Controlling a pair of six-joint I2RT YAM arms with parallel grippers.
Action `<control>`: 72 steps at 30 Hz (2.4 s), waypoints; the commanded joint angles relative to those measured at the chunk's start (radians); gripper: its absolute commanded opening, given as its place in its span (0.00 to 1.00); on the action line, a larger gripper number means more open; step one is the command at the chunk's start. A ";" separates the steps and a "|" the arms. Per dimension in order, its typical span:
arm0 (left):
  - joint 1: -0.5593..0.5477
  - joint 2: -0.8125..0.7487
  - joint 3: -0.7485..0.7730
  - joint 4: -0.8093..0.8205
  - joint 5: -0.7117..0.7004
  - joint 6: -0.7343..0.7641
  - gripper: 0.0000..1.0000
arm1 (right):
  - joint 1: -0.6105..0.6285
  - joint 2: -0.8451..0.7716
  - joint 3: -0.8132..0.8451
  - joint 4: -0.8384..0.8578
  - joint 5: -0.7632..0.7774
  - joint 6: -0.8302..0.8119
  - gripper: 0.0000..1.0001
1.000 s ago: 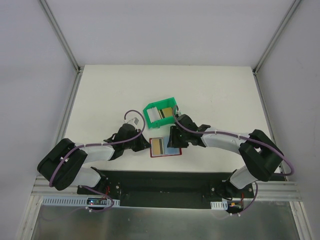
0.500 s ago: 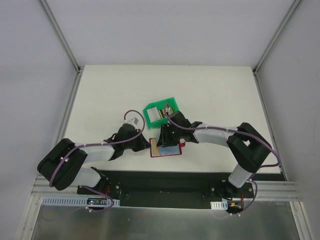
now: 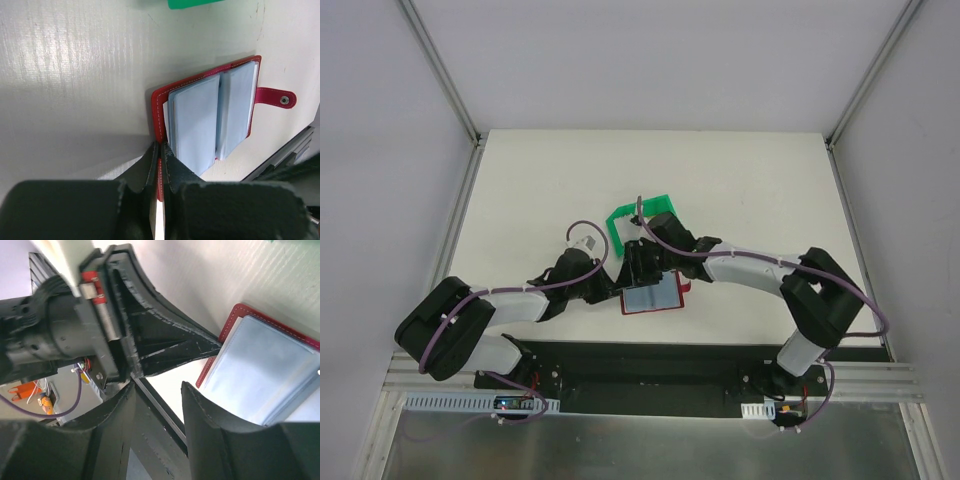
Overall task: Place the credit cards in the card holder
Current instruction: Turn over the card slot in the card holder, then pick up the credit card from the storage box.
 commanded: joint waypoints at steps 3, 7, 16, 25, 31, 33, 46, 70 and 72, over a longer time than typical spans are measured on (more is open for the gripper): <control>0.001 0.008 -0.053 -0.156 -0.067 0.013 0.00 | -0.038 -0.169 0.084 -0.100 0.065 -0.097 0.47; 0.003 -0.026 -0.051 -0.185 -0.094 0.017 0.00 | -0.094 -0.158 0.176 -0.221 0.161 -0.156 0.55; 0.007 -0.043 -0.038 -0.213 -0.116 0.031 0.00 | -0.189 0.070 0.472 -0.409 0.255 -0.270 0.65; 0.016 -0.055 -0.038 -0.225 -0.119 0.043 0.00 | -0.226 0.311 0.710 -0.487 0.205 -0.312 0.69; 0.021 -0.052 -0.031 -0.231 -0.117 0.059 0.00 | -0.241 0.391 0.769 -0.487 0.149 -0.305 0.70; 0.024 -0.050 -0.031 -0.231 -0.116 0.059 0.00 | -0.246 0.408 0.770 -0.478 0.126 -0.293 0.70; 0.030 -0.038 -0.027 -0.230 -0.107 0.065 0.00 | -0.261 0.480 0.756 -0.393 0.034 -0.235 0.73; 0.032 -0.018 -0.013 -0.228 -0.088 0.068 0.00 | -0.272 0.429 0.729 -0.409 0.031 -0.244 0.36; 0.032 -0.013 -0.012 -0.228 -0.087 0.070 0.00 | -0.273 0.422 0.723 -0.416 0.046 -0.252 0.29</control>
